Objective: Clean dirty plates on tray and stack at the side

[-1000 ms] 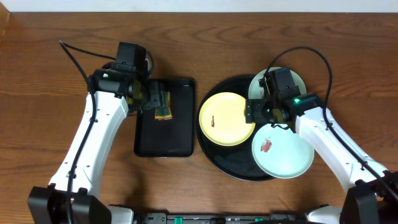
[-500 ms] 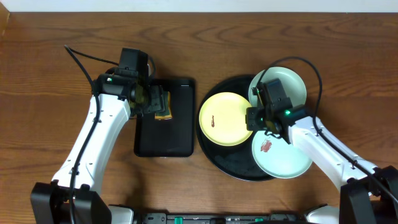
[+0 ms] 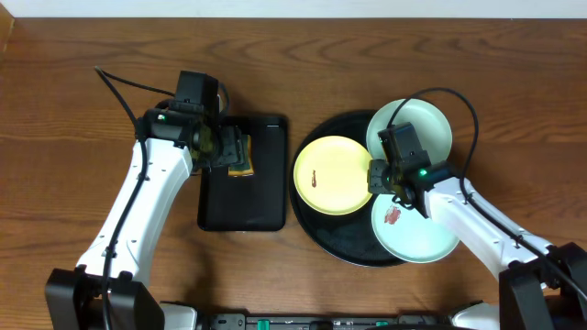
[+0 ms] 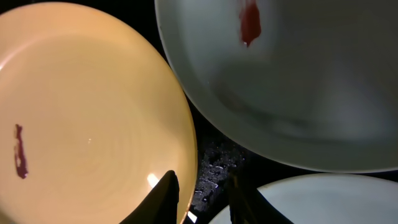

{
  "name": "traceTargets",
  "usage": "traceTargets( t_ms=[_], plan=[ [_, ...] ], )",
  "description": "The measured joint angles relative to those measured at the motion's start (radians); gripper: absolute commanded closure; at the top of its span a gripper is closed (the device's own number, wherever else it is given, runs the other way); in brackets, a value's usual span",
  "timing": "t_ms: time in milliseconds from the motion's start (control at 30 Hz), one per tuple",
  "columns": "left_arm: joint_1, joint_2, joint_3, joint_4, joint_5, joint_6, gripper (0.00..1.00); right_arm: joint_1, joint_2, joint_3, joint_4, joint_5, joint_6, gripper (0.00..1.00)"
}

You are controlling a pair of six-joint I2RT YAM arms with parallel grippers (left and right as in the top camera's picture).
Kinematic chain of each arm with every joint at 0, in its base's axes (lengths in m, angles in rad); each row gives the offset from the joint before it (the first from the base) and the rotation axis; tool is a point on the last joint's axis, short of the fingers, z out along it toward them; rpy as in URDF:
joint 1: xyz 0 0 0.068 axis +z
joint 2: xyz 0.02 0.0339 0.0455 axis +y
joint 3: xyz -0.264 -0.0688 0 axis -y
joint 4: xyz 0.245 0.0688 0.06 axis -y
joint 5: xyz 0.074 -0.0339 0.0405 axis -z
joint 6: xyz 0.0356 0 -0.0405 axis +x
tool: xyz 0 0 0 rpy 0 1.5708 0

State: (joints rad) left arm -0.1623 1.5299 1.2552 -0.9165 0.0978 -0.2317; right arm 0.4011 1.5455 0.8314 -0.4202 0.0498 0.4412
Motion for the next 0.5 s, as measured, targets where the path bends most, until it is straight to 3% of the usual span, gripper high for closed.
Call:
traceTargets(
  t_ms=[500],
  plan=[
    [0.000, 0.000, 0.000, 0.000, 0.000, 0.000, 0.28, 0.043, 0.000, -0.011, 0.018, 0.027, 0.009, 0.79]
  ],
)
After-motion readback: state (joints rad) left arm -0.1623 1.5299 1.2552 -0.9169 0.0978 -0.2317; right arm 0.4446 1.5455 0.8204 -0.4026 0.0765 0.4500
